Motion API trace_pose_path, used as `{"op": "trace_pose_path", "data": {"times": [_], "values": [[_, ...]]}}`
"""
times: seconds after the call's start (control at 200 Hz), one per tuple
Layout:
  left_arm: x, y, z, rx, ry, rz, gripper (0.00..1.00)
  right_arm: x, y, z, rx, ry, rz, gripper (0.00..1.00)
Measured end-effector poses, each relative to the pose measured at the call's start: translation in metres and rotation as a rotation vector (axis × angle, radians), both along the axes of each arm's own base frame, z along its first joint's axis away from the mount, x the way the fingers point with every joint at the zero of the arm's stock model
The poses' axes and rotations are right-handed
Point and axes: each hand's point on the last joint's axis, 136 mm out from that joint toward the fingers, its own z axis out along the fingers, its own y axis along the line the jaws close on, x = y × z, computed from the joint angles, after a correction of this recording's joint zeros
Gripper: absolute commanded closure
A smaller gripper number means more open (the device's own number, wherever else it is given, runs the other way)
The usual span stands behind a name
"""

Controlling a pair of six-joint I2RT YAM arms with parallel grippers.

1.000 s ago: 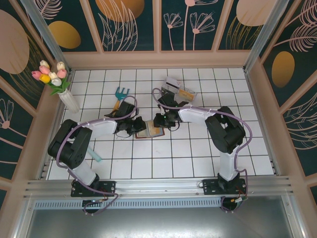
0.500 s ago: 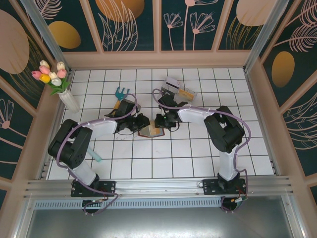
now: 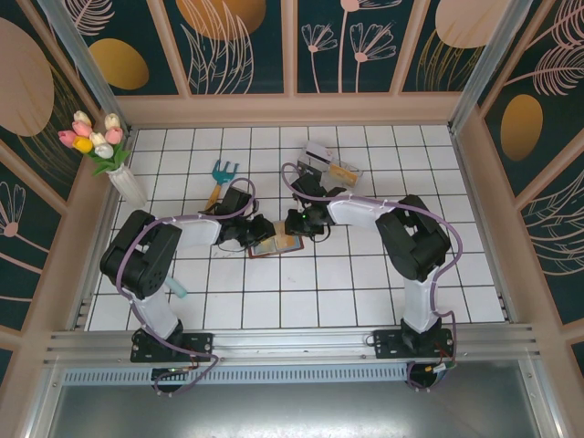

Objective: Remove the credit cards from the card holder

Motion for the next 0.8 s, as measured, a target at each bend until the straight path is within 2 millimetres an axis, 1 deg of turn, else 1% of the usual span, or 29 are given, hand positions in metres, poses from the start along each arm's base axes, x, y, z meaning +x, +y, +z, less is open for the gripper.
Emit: {"op": "trace_pose_path", "data": {"times": [0.225, 0.38, 0.711, 0.801], "values": [[0.0004, -0.0015, 0.0013, -0.008, -0.008, -0.010, 0.87, 0.0002, -0.0007, -0.0013, -0.005, 0.000, -0.002, 0.75], [0.0003, -0.0023, 0.0013, -0.014, -0.008, -0.013, 0.88, -0.0004, -0.0002, -0.0023, -0.007, 0.001, 0.000, 0.75], [0.0013, -0.0046, 0.0009, -0.037, -0.006, -0.022, 0.79, -0.0009, 0.0007, -0.0041, -0.022, 0.002, 0.003, 0.76], [0.0014, -0.0051, 0.0010, -0.040, -0.007, -0.023, 0.80, -0.0008, 0.0013, -0.0041, -0.032, -0.004, 0.004, 0.77]]}}
